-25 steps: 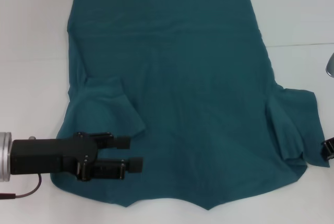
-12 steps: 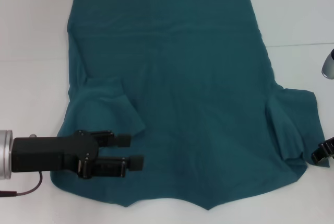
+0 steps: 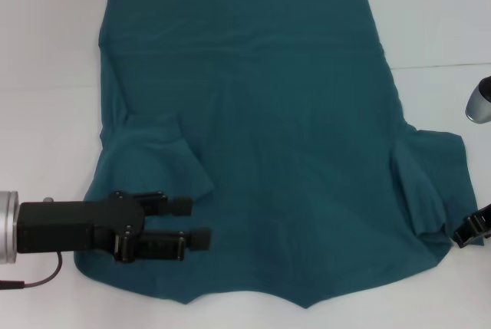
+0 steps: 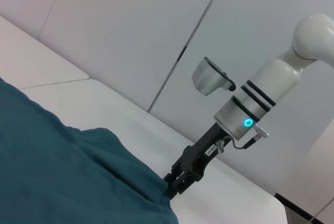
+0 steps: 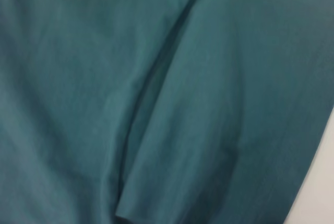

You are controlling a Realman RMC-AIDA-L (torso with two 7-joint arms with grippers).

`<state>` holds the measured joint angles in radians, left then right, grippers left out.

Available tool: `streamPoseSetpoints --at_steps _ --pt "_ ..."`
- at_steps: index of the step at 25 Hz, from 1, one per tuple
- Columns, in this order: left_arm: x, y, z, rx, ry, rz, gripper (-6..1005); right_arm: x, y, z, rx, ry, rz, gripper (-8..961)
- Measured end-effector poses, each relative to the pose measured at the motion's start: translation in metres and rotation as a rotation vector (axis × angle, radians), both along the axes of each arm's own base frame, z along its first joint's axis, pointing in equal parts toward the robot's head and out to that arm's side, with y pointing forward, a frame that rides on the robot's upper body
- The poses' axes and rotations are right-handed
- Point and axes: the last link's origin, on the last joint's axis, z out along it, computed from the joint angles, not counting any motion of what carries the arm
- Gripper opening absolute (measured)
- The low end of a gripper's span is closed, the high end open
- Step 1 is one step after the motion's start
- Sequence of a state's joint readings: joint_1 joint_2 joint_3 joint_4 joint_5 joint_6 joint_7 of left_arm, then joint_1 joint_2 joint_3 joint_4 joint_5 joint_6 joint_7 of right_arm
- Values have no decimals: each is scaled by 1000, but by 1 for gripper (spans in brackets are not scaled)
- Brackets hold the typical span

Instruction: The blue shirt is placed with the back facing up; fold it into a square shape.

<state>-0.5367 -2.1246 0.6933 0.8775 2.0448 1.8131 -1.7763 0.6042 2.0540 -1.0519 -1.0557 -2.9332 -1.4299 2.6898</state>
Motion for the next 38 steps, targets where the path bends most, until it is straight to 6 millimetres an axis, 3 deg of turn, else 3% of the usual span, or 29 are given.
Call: streamPoseSetpoints --at_steps 14,22,27,33,38 --pt "0 0 0 0 -1 1 861 0 1 -1 -12 -17 5 347" --pt "0 0 0 1 -1 0 861 -9 4 12 28 -17 30 233" --pt "0 0 0 2 -3 2 860 -12 7 15 37 -17 39 42" --pt "-2 -1 1 5 -6 7 860 -18 13 28 107 -15 76 44" --pt "-3 -1 1 7 -7 11 860 -40 20 38 180 -14 168 43"
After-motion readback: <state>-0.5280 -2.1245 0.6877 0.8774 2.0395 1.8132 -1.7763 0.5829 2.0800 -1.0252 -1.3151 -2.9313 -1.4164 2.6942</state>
